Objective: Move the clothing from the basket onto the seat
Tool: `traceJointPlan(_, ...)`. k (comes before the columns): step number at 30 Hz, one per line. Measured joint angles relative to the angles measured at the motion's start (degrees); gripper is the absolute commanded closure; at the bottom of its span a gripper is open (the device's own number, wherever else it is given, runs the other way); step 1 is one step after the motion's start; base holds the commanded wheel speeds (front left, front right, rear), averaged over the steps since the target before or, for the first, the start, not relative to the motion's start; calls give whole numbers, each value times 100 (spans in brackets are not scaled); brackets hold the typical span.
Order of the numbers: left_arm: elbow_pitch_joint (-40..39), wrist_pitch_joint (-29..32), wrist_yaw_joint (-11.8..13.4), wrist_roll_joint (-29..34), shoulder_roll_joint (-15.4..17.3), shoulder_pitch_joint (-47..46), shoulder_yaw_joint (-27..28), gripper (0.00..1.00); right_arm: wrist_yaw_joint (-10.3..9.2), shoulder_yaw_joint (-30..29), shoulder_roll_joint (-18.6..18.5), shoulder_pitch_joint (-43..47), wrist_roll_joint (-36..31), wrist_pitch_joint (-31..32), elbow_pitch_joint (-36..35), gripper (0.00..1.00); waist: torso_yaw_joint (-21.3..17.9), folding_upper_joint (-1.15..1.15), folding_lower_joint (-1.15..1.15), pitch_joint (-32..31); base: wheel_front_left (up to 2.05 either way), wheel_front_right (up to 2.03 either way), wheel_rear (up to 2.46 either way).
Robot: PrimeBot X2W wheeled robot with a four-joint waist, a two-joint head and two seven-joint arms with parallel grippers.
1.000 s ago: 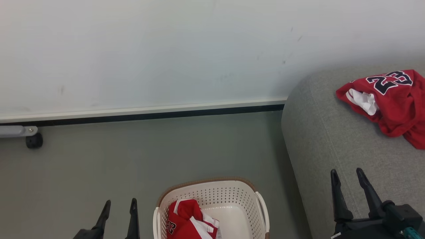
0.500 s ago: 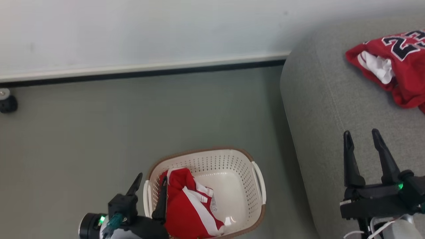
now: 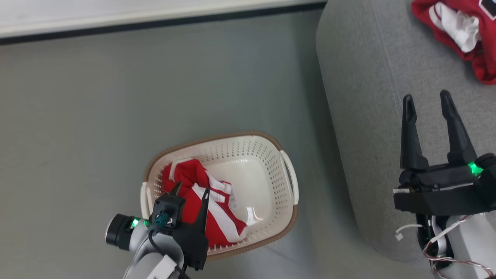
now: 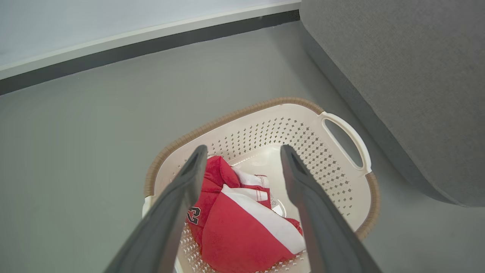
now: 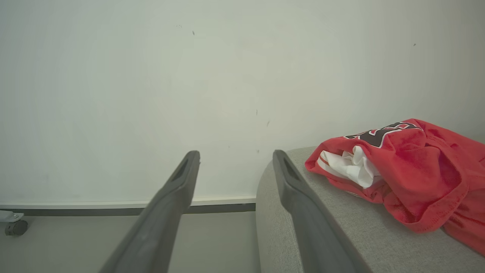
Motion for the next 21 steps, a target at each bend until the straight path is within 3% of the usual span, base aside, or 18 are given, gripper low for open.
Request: traceJointPlan(21, 1262, 346, -99, 526, -176, -1575, -570, 0, 0, -104, -32, -879, -202, -1, -701, 0, -435, 1, -1, 1818, 0, 0, 0)
